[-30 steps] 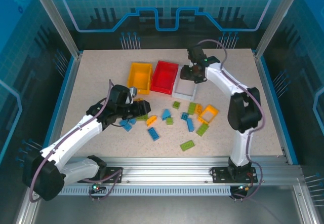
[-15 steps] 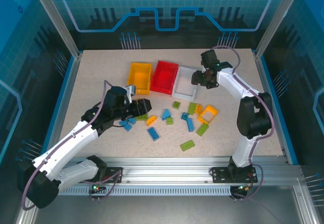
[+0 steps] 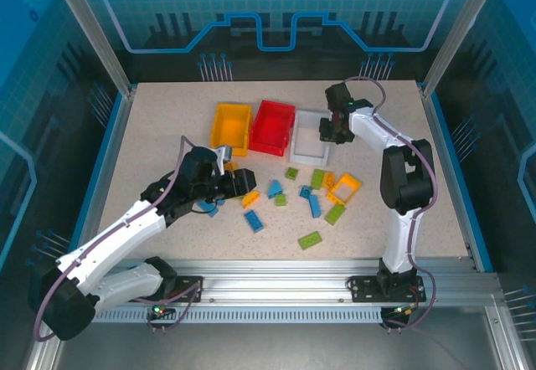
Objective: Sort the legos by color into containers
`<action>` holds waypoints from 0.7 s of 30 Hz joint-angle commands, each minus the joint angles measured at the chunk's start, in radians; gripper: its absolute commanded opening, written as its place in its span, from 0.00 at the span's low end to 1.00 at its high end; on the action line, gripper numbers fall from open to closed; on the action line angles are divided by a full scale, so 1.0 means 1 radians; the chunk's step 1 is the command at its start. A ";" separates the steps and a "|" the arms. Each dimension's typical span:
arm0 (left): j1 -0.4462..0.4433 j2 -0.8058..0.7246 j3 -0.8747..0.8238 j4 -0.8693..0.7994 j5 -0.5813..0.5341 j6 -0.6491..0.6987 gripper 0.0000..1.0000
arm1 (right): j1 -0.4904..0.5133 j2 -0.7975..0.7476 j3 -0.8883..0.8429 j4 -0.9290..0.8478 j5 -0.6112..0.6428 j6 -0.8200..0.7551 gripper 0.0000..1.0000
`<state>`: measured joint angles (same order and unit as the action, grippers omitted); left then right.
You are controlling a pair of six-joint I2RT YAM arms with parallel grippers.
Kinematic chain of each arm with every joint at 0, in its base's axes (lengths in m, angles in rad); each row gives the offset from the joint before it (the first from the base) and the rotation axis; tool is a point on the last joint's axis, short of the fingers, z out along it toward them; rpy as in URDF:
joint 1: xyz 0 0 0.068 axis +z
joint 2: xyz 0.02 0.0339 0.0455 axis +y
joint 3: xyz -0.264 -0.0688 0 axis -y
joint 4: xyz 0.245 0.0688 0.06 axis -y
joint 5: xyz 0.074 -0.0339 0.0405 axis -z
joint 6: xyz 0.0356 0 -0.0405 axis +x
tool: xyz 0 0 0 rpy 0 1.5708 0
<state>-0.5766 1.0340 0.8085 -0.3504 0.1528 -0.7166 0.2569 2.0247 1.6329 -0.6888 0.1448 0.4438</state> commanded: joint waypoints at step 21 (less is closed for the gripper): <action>-0.431 0.061 0.067 0.151 -0.436 0.153 0.66 | -0.036 -0.631 -0.589 0.096 0.146 0.215 0.52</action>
<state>-0.9585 1.0584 0.8326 -0.2501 -0.1547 -0.6289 0.2325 1.4673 1.1538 -0.6025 0.2817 0.5308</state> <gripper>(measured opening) 0.656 0.529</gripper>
